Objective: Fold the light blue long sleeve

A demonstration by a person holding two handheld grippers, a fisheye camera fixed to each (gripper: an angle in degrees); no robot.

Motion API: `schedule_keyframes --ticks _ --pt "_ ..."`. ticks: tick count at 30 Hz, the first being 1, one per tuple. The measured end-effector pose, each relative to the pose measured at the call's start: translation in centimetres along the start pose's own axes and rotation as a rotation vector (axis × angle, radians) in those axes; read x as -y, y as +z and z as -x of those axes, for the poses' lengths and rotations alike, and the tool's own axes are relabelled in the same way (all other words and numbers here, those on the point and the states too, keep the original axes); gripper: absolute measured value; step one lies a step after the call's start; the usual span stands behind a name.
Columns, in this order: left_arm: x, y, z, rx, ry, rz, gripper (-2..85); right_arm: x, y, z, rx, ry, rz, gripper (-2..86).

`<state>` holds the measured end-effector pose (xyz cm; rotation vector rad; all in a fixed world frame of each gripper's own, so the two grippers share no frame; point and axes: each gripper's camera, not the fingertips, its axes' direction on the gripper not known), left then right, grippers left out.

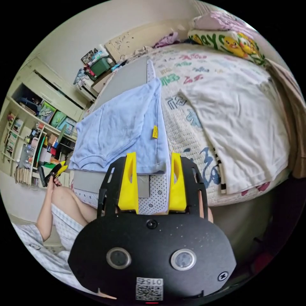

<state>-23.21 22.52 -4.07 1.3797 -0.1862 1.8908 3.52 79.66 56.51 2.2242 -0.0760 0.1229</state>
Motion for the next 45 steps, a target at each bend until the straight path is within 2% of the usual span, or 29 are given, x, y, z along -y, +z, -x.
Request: schedule_keyframes --ticks 3,5,7,12,16,18,21,25,26,31,35,40,45 --pt "0.9 3.1 1.1 -0.072 -0.029 0.103 17.4 1.4 3.4 -1.2 0.096 0.007 0.099 10.6" --pt "1.2 3.6 0.8 0.006 0.015 0.124 11.3 1.7 4.2 -1.7 0.070 0.023 0.102 5.4" --pt "1.4 3.4 0.7 -0.084 0.048 0.121 1.9 1.6 3.9 -1.9 0.069 0.003 0.090 3.3" --pt "1.1 1.4 0.1 -0.108 0.134 0.166 0.0 0.4 2.1 -3.2 0.048 -0.005 0.046 1.7" --pt "-1.5 1.4 -1.6 -0.122 0.288 0.298 -0.3 -1.1 2.4 -3.3 -0.130 -0.071 0.093 1.7" --pt "-2.7 2.7 -1.3 -0.104 0.326 0.350 -0.2 -1.8 3.7 -3.6 -0.153 -0.073 0.134 2.1" --pt "-3.3 1.6 -0.4 -0.111 0.368 0.270 0.0 -3.4 4.3 -2.3 -0.145 -0.060 0.164 3.4" --pt "-2.2 -0.5 2.3 0.072 0.357 0.216 0.0 -7.3 1.7 4.6 -0.361 -0.179 0.061 5.0" --pt "-1.5 -1.2 3.4 0.066 0.339 0.179 0.3 -8.4 1.2 7.4 -0.365 -0.222 0.022 5.3" --pt "3.6 -1.4 7.1 -0.120 0.199 0.039 6.4 -13.5 5.5 23.3 -0.109 -0.522 -0.015 6.4" --pt "8.8 3.0 7.6 -0.162 0.113 0.064 9.0 -18.6 12.8 38.7 0.161 -0.814 0.050 8.6" --pt "13.3 7.7 8.4 -0.171 0.038 0.093 9.6 -22.0 20.2 48.7 0.106 -0.927 0.125 10.0" --pt "15.9 9.7 7.2 -0.122 0.125 0.089 8.7 -24.6 23.8 51.6 0.065 -0.970 0.178 9.9"
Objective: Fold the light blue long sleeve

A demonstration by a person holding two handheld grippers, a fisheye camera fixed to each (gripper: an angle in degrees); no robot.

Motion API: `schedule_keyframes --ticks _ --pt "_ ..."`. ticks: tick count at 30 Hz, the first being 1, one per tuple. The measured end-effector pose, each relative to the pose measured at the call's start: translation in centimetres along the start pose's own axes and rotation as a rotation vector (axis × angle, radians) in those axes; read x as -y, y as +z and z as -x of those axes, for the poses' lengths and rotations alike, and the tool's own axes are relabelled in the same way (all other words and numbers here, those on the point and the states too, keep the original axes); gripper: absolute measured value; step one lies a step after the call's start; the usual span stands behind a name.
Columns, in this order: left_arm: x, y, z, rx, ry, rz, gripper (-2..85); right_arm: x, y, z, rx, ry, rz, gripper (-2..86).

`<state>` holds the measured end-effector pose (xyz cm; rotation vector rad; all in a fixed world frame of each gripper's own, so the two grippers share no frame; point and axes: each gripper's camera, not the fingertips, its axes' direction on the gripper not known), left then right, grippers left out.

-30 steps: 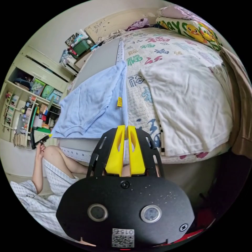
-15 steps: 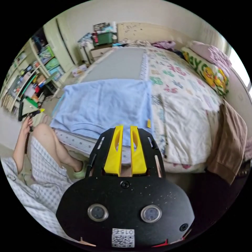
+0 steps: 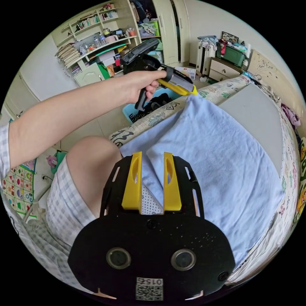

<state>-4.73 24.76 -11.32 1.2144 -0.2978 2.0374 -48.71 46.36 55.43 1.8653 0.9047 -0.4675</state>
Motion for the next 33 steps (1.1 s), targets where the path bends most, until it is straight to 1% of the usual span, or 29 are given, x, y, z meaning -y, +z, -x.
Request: schedule_keyframes --ticks 3,5,9,12,14,18,19,21,23,24,26,27,29,30,32,33 --pt "1.4 1.2 -0.1 0.030 0.039 0.055 4.2 -0.1 1.1 1.9 -0.052 -0.026 0.015 6.6" --pt "1.9 0.8 -0.1 0.060 0.057 0.045 1.4 -0.8 0.0 3.0 -0.030 -0.020 -0.042 2.9" --pt "1.8 -1.0 -0.6 0.117 0.081 -0.003 0.1 -2.1 -1.5 3.9 0.025 -0.012 -0.062 1.2" --pt "1.2 0.1 -0.3 0.222 0.065 0.071 0.0 -2.5 -0.4 2.8 0.104 0.060 -0.013 0.9" --pt "0.4 1.4 0.2 0.242 0.048 0.131 0.1 -2.3 0.8 2.5 0.092 0.075 0.030 1.0" --pt "0.5 -0.8 -1.0 0.288 0.044 0.152 0.5 -2.0 -1.3 3.2 0.047 0.075 0.028 1.6" --pt "0.1 -2.5 -1.4 0.286 0.036 0.120 0.6 -2.4 -2.6 3.2 0.061 0.083 0.012 1.8" --pt "-1.6 -5.8 -1.3 0.201 -0.026 0.045 0.6 -3.8 -5.2 3.0 0.079 0.105 -0.035 1.5" --pt "-5.5 -11.0 -2.2 0.050 -0.075 -0.153 0.5 -6.9 -9.2 2.2 0.047 0.155 -0.121 0.9" --pt "-6.7 -12.3 -2.7 0.021 -0.069 -0.212 0.5 -7.7 -10.2 1.9 0.037 0.172 -0.144 0.8" --pt "-11.3 -16.9 -5.8 -0.029 -0.002 -0.413 0.4 -11.0 -14.6 0.7 0.000 0.264 -0.233 0.4" --pt "-12.4 -17.9 -6.7 -0.026 0.018 -0.456 0.4 -11.8 -16.0 0.6 -0.013 0.273 -0.266 0.3" --pt "-16.3 -21.1 -11.1 0.053 0.113 -0.597 0.5 -14.7 -21.3 1.1 -0.138 0.243 -0.411 0.0" --pt "-17.1 -21.7 -12.3 0.089 0.147 -0.628 0.4 -15.2 -22.5 1.3 -0.182 0.230 -0.431 0.0" --pt "-19.0 -23.2 -17.3 0.209 0.301 -0.722 0.3 -17.0 -26.5 0.5 -0.333 0.227 -0.469 0.2" --pt "-19.2 -23.3 -18.3 0.223 0.332 -0.742 0.3 -17.5 -27.3 -0.1 -0.355 0.242 -0.476 0.3"
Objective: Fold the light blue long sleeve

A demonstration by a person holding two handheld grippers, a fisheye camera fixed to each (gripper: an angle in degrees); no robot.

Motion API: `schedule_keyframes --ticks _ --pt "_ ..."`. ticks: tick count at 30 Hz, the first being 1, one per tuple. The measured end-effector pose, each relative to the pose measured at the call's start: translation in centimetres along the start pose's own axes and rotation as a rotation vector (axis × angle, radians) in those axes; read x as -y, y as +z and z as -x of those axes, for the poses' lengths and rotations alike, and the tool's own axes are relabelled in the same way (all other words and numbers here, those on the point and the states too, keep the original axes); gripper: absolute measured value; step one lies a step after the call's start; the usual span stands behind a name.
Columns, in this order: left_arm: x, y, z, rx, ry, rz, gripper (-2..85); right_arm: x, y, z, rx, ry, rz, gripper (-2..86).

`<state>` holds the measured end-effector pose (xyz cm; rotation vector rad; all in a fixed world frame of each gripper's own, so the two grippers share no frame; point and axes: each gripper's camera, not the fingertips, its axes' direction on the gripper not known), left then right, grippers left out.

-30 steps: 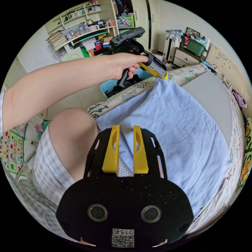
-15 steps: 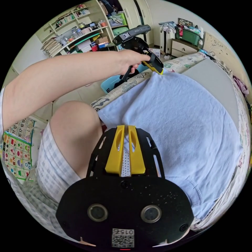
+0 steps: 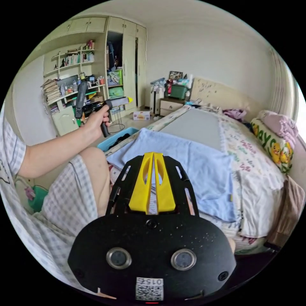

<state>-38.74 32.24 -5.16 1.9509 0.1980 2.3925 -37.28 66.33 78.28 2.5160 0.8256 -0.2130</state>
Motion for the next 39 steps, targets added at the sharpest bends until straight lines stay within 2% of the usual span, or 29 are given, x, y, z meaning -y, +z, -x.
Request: schedule_keyframes --ticks 1,3,7,12,14,17,21,23,25,28,34,39 --pt "0.7 -0.4 -1.9 -0.008 0.065 -0.048 0.4 0.0 -1.2 -2.3 -0.033 0.045 -0.015 0.8" --pt "2.3 0.2 -4.3 -0.096 0.130 -0.027 0.8 -0.5 -2.5 -6.6 -0.056 0.147 -0.030 1.9" --pt "6.0 5.2 -9.4 -0.335 0.164 0.143 1.6 -3.6 -4.6 -18.6 -0.111 0.445 0.000 5.6" --pt "8.3 13.2 -17.4 -0.425 0.239 0.323 1.6 -7.3 -4.0 -31.0 -0.163 0.698 0.126 6.6" --pt "8.9 18.4 -21.9 -0.457 0.275 0.433 4.1 -8.7 -2.9 -36.4 -0.148 0.804 0.148 8.2" --pt "9.4 25.6 -26.6 -0.469 0.271 0.594 7.3 -9.4 -0.8 -42.2 -0.102 0.900 0.172 9.4" --pt "10.1 33.6 -31.2 -0.469 0.252 0.728 7.1 -9.4 2.7 -47.8 -0.030 0.974 0.253 10.4" --pt "10.7 38.3 -33.9 -0.425 0.248 0.782 7.1 -10.3 7.0 -51.1 0.123 1.047 0.383 11.1" --pt "11.1 41.2 -36.4 -0.365 0.292 0.806 7.4 -10.6 8.7 -52.8 0.217 1.088 0.398 11.0" --pt "11.2 45.6 -40.1 -0.301 0.359 0.837 7.8 -9.4 9.3 -54.0 0.186 1.079 0.405 10.1" --pt "9.6 53.9 -43.6 -0.223 0.316 0.964 8.0 -6.0 12.1 -55.5 0.153 1.008 0.490 8.4" --pt "8.9 57.5 -44.2 -0.196 0.258 0.974 7.9 -5.1 12.9 -57.8 0.185 1.053 0.484 5.1"
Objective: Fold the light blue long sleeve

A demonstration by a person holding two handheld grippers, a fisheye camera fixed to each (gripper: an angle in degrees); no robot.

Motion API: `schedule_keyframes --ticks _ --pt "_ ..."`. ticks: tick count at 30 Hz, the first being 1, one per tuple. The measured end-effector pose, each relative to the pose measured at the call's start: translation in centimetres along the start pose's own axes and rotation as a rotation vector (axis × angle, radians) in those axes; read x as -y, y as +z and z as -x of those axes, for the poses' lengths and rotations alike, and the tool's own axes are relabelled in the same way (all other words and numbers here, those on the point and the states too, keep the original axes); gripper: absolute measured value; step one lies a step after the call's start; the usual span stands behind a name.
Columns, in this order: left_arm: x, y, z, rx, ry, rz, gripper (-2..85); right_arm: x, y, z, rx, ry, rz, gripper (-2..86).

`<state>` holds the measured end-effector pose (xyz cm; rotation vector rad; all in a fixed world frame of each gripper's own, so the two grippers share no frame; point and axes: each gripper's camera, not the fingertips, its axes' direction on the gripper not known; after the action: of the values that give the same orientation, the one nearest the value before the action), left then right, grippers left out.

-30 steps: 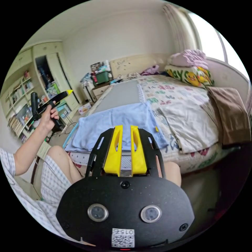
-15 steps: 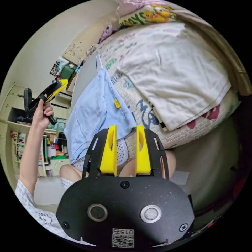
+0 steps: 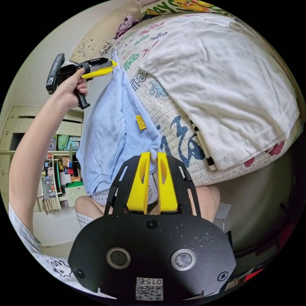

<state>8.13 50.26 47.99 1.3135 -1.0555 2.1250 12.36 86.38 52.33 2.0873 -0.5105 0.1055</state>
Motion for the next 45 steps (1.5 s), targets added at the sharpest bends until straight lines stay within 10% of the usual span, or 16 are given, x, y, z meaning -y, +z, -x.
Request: schedule_keyframes --ticks 28,45 --pt "-2.8 -18.0 1.6 -0.235 -0.008 -0.334 -0.4 -3.6 -17.4 5.9 0.198 -0.004 -0.360 1.7" --pt "-1.4 -4.0 -1.8 -0.119 0.055 0.045 9.6 -4.1 -20.2 7.6 0.209 0.038 -0.342 1.5"
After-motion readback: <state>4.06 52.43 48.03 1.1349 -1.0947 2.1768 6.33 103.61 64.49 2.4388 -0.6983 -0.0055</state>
